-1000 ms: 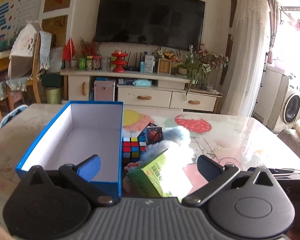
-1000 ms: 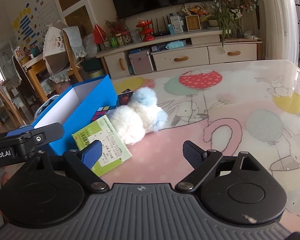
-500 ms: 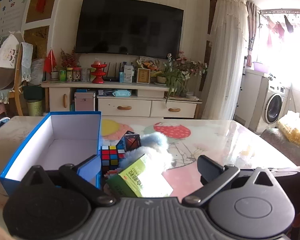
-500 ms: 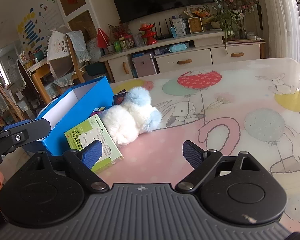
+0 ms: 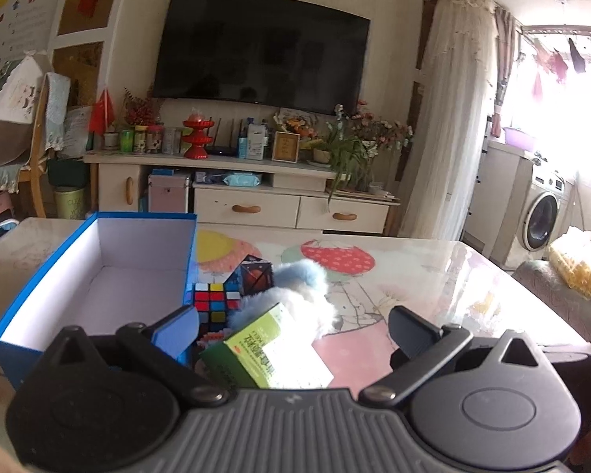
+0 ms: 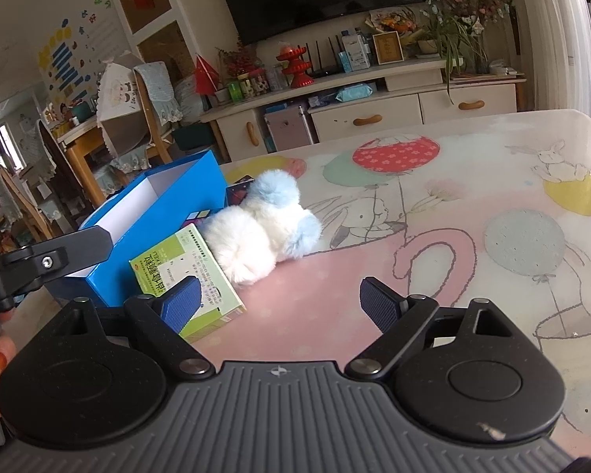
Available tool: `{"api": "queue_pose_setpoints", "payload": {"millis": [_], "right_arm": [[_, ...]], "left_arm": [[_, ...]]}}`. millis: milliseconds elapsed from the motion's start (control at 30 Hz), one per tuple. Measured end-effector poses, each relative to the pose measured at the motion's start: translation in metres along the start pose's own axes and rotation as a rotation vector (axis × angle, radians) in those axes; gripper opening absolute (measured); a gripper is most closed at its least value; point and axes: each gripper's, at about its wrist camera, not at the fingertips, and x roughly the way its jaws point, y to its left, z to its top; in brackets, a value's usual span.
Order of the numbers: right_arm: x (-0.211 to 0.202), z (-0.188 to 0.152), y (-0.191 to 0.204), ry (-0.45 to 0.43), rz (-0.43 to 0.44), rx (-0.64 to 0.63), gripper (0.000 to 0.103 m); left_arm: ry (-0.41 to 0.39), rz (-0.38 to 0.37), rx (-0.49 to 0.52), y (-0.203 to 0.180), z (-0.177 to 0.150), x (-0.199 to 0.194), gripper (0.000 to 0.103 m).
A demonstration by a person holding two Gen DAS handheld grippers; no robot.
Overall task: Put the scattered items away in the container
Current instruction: 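Lower the left tool's open fingers around the green medicine box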
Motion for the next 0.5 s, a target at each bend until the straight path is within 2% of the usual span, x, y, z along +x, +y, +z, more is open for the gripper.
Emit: {"api": "queue_pose_setpoints", "payload": {"millis": [300,500], "right_arm": [[0.0031,-0.0029,0.0006,0.015,-0.004,-0.001,0.103],[0.0023,-0.0034,0.0010,0.007,-0.019,0.003,0.103]], "left_arm": [[0.011,0.000,-0.008,0.0034,0.0003,-0.0024,0.103],[0.045,0.021,-0.017,0.0047,-0.0035,0.0022,0.103]]}}
